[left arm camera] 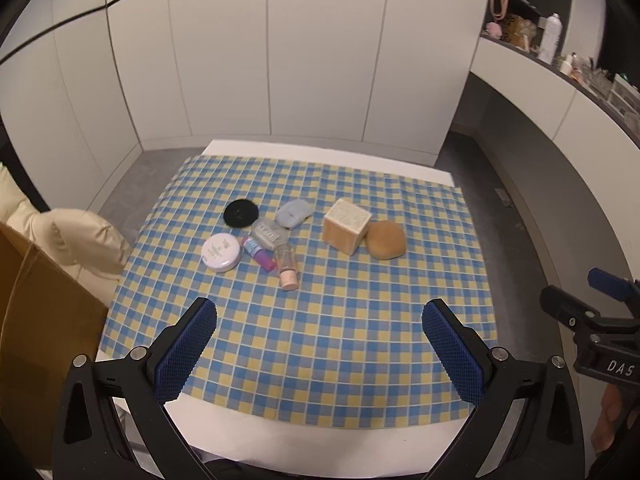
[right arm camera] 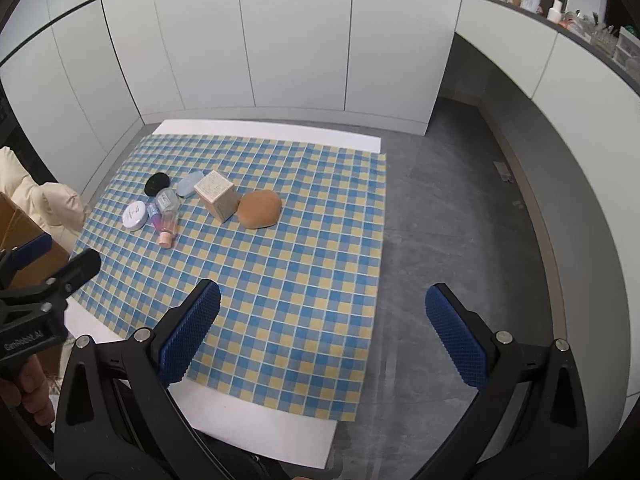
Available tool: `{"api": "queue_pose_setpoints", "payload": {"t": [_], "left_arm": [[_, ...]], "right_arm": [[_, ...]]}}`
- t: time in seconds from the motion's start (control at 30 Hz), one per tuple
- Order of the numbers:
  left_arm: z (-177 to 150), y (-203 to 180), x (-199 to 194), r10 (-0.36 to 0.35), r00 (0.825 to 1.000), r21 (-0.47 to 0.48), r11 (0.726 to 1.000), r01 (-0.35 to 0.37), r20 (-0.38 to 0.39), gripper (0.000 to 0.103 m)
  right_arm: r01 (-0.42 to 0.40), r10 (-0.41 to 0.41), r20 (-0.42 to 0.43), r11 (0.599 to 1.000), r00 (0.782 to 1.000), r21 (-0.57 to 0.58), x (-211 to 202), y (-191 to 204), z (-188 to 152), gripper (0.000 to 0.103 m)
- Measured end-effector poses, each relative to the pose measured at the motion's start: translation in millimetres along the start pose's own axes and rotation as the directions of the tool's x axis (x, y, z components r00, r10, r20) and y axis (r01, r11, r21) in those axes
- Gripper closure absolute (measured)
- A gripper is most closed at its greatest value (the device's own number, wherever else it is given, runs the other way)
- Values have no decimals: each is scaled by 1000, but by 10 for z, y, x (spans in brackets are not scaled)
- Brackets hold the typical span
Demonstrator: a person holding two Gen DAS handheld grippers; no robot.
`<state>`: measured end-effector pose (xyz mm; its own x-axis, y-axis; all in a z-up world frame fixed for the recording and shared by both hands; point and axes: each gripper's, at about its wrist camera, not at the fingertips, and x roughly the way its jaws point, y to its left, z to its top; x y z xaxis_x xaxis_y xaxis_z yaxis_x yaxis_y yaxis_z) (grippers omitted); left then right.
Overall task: Organize objects
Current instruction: 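Grasp the clear glass bottle with the left tool while the right tool grasps the tan sponge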
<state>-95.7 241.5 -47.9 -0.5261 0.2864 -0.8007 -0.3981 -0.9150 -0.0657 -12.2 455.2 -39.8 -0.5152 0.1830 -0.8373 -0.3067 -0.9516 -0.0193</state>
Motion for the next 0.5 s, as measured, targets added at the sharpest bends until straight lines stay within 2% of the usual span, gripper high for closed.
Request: {"api": "queue_pose_setpoints", "payload": {"t": [0.23,0.33,0.43,0.5], "left_arm": [[-27,256,347,39,997,-55,998,-43,-66,0],[-18,286,540,59,995,-41,997,-62,-87,1],[-7,305,698,83,994,-16,996,-85,-76,1],[-6,337,813,76,993,-30,996,-79,-96,1]], "right_arm": [[2,-5,-46,997,999,-71,360,255,-61,0],[2,-8,-59,995,998,-97,508,344,-59,0],[-2,-5,-67,995,998,-104,662,406,-19,0],[-5,-3,-74,994,997,-108,780,450,12,0]]}}
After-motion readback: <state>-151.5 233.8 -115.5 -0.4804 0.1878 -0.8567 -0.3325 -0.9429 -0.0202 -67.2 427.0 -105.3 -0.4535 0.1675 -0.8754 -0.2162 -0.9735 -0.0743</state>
